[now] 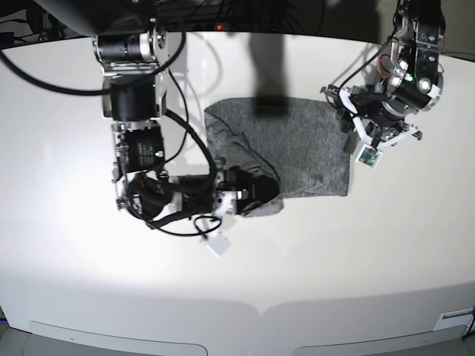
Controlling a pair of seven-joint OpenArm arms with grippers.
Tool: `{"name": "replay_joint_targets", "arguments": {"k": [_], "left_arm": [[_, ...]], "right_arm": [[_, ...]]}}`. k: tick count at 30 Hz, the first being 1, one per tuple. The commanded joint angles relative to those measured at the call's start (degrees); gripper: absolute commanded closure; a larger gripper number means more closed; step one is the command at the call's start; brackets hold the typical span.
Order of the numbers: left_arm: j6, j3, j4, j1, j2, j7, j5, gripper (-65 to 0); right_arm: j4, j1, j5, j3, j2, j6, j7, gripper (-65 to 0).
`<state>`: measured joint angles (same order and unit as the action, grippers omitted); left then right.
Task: Fold the T-shirt properly
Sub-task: 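Grasp the strip end with the right gripper and fold it toward the left gripper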
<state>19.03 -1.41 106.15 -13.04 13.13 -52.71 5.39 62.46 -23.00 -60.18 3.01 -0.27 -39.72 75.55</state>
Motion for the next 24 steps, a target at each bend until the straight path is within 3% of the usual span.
{"name": "replay_joint_targets", "arguments": {"k": [1, 10, 23, 24], "left_arm": [[-0.2, 0.2, 1.1, 0.5, 0.3, 0.9, 0.0, -20.0], [-0.2, 0.2, 1.1, 0.5, 0.3, 0.9, 0.0, -20.0], [-0.2, 0.2, 1.1, 0.5, 0.3, -0.2, -2.8, -20.0], [-0.2, 0.2, 1.1, 0.5, 0.3, -0.2, -3.1, -20.0]], "right_arm": [[0.9, -1.8, -2.0, -0.6, -1.0, -0.3, -0.5, 0.0], [0.9, -2.6, -1.2, -1.3, -8.6, -0.3, -0.5, 0.0], [0.9, -2.6, -0.5, -3.1, -8.7, -0.3, -0.5, 0.0], [0.9, -2.6, -0.5, -3.4, -8.7, -0.3, -0.5, -6.0]]}}
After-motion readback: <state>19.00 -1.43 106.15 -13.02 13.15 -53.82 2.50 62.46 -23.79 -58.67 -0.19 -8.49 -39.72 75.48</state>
